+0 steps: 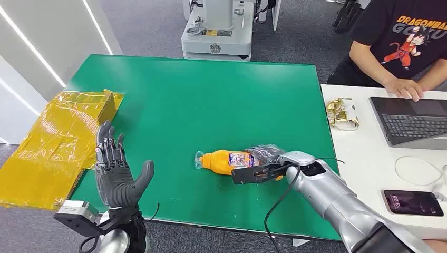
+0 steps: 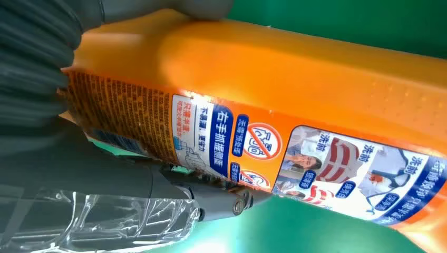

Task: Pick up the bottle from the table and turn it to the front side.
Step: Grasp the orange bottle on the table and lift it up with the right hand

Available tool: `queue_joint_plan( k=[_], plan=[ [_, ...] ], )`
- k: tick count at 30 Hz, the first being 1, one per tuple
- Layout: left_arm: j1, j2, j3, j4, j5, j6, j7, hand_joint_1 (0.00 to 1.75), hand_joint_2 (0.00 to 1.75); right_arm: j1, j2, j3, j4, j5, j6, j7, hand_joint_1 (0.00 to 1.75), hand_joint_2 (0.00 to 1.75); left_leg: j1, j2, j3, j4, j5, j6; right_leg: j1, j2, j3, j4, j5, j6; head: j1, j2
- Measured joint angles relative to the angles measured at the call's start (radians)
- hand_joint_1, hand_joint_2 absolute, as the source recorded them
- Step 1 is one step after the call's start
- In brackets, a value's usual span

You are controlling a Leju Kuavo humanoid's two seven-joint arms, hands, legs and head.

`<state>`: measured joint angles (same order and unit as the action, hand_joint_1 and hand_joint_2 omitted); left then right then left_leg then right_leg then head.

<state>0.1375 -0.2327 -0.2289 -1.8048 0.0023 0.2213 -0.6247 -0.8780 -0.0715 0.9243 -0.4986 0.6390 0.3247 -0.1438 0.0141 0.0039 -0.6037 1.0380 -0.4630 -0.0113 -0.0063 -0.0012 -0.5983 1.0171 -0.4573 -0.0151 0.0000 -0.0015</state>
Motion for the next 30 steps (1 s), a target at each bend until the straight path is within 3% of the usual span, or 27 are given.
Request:
queue_joint_plan(
  k=[7, 13, 19, 25, 30],
  plan=[
    [0.0, 0.0, 0.0, 0.0, 0.002, 0.0, 0.006, 0.0, 1.75, 0.025, -0.006, 0.0, -0.023, 0.007, -0.085, 0.029, 1.75, 1.75, 0.0, 0.0, 0.0, 0.0, 0.0, 0.0, 0.0, 0.0, 0.0, 0.0, 0.0, 0.0, 0.0, 0.0],
    [0.001, -0.001, 0.0, 0.0, -0.005, 0.006, 0.006, 0.0, 1.75, 0.131, -0.007, -0.05, -0.125, 0.047, -0.322, 0.098, 1.75, 1.75, 0.0, 0.0, 0.0, 0.0, 0.0, 0.0, 0.0, 0.0, 0.0, 0.0, 0.0, 0.0, 0.0, 0.0],
    [0.011, -0.006, -0.001, 0.0, -0.012, 0.022, 0.002, 0.0, 1.75, 0.306, 0.002, -0.188, -0.353, 0.124, -0.556, 0.132, 1.75, 1.75, 0.0, -0.001, -0.001, -0.001, -0.001, 0.0, 0.0, -0.001, 0.0, 0.0, -0.001, 0.001, 0.0, 0.0],
    [0.011, -0.005, -0.007, 0.005, 0.042, 0.011, 0.005, 0.0, 1.75, 0.465, 0.027, -0.312, -0.567, 0.147, -0.717, 0.047, 1.75, 1.75, 0.0, -0.001, -0.001, -0.001, -0.001, 0.0, 0.0, -0.001, 0.0, 0.0, -0.002, 0.001, 0.0, 0.0],
    [-0.023, -0.003, -0.045, 0.037, 0.083, -0.041, 0.041, 0.0, 1.75, 0.539, 0.05, -0.363, -0.661, 0.12, -0.758, -0.063, 1.75, 1.75, 0.0, -0.001, -0.001, -0.001, -0.001, 0.0, 0.0, -0.001, 0.0, 0.0, -0.001, 0.001, 0.0, 0.0]
  ],
)
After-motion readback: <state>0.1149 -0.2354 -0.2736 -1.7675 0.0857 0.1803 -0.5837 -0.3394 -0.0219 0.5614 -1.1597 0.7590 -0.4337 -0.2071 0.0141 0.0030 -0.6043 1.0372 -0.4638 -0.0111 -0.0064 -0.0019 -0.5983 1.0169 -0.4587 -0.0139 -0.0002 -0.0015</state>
